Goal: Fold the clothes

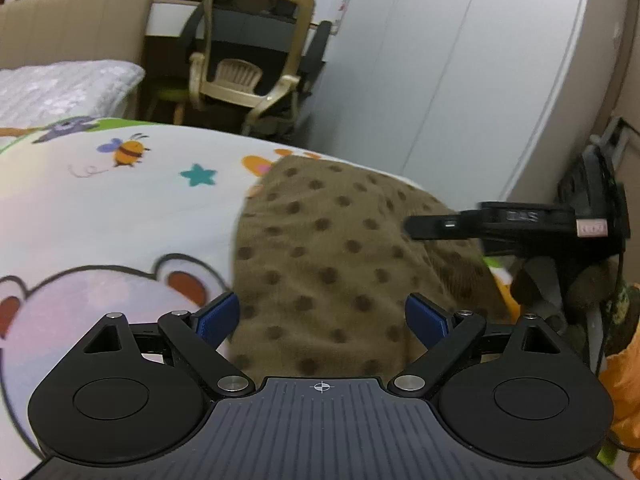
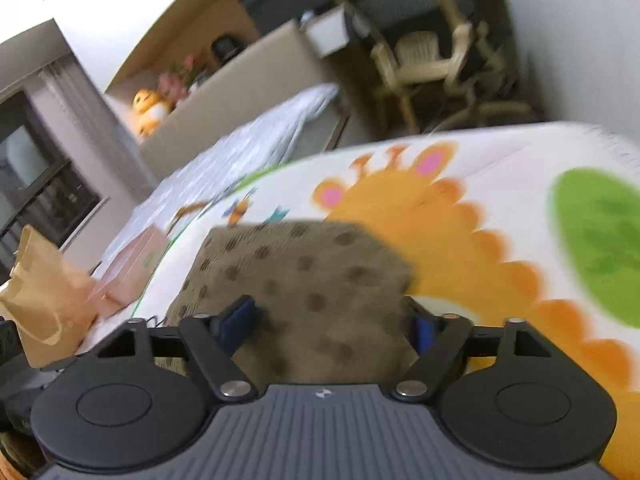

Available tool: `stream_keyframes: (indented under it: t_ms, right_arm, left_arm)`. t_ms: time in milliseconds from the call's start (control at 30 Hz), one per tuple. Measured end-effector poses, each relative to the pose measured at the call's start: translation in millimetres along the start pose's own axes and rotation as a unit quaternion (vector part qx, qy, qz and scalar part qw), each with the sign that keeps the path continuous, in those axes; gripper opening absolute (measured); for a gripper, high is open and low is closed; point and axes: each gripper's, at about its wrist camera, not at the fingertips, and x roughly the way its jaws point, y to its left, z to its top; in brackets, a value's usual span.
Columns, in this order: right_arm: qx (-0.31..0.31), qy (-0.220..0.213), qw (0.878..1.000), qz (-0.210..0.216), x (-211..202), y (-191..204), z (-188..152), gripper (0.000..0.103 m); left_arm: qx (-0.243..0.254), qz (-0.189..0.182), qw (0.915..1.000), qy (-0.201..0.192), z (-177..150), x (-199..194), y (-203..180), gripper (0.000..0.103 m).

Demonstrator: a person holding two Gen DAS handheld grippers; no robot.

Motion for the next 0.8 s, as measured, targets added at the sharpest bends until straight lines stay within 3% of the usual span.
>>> stream_keyframes:
  t_ms: [167,300,467,633,700,767,800]
  right_arm:
    - [-0.088,0.012,0.995,0.046,39,68,19,0.062]
    - [-0.087,0.035,0.994,0.049,63,77,31,0.061]
    - [-0.068,0.041,0.997,-0.025,49,39,27,0.066]
    - [-0.105,0.013,0.987,-0.118,6,15,6,0.067]
    - [-0.117,-0.002,0.985,-0.128,-11,14,-4,0.067]
    - [-0.137,-0.018,0.981,-0.136,-27,17,-15,0.067]
    - [-0.158,-0.028,0.978,-0.134,-34,23,-20,0.067]
  left_arm:
    - [-0.026,0.045,0.9986,-0.009,1,-13,37,0.094]
    - [-0.052,0.041,0.9978,-0.009,-3,-20,52,0.094]
    - [-0.097,-0.009,0.9952,0.003,-12,-22,60,0.094]
    - [-0.155,-0.061,0.986,0.005,-22,-19,65,0.093]
    - [-0.171,-0.059,0.9835,0.0,-24,-18,66,0.086]
    - [-0.181,-0.052,0.9822,-0.003,-24,-22,66,0.06]
    - [-0.184,-0.049,0.9817,-0.005,-24,-24,65,0.053]
